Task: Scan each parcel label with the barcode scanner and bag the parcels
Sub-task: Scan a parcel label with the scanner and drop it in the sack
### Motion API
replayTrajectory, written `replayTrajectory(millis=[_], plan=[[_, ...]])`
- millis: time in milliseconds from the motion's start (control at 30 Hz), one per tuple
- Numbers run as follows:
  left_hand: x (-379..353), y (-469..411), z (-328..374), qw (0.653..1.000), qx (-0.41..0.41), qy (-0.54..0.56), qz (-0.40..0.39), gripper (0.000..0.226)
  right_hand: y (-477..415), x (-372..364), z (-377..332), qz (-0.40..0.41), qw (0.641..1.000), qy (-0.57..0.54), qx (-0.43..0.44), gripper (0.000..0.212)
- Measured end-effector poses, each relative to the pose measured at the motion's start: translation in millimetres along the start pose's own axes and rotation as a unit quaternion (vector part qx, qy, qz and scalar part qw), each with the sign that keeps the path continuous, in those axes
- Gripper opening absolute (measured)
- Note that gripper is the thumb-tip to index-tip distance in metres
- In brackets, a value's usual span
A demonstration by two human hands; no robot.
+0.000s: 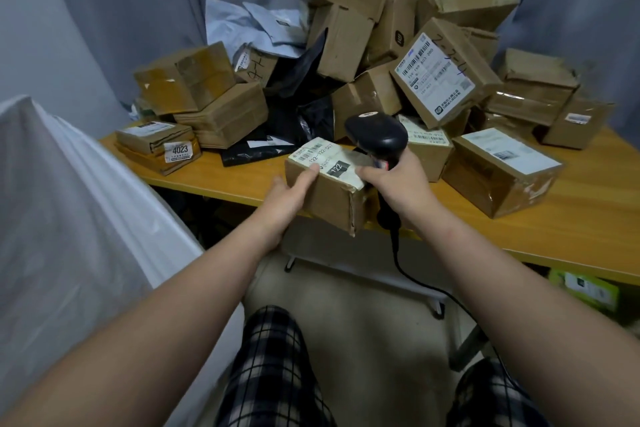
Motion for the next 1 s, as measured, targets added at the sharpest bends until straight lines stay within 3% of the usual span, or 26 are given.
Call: replayTrajectory(millis=[233,367,467,600,800,1000], plan=[[-3,4,28,0.991,-0.049,0.111,-0.054,0.082,21,7,-2,0.065,0.995,-0.055,0.055,0.031],[9,0,53,0.980,-0.193,0.032,-0.021,0.079,25,10,-18,0.056,0.992,-0.056,0.097,0.030],[17,-1,57,0.971,-0.236,-0.022,-0.032,0.079,32,15,-24,0.083,0.988,-0.040,0.127,0.031],[21,3,51,0.968,-0.246,-0.020,-0.048,0.082,45,13,-13,0.064,0.994,-0.034,0.082,0.053],[26,4,41,0.974,-0.220,-0.004,-0.058,0.086,52,14,-13,0.056,0.995,0.023,0.075,0.038],[28,3,40,0.973,-0.224,-0.011,-0.061,0.085,66,10,-5,0.033,0.996,-0.008,0.087,0.029]])
Point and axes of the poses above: each hand's wrist, its own y-axis away from the middle knuckle, its own x-axis out of the back of the hand, z = x × y, the point moved 5 cm from there along -y, towards the middle knuckle, and after that the axes turned 8 degrees about z, right-handed, at the moved point
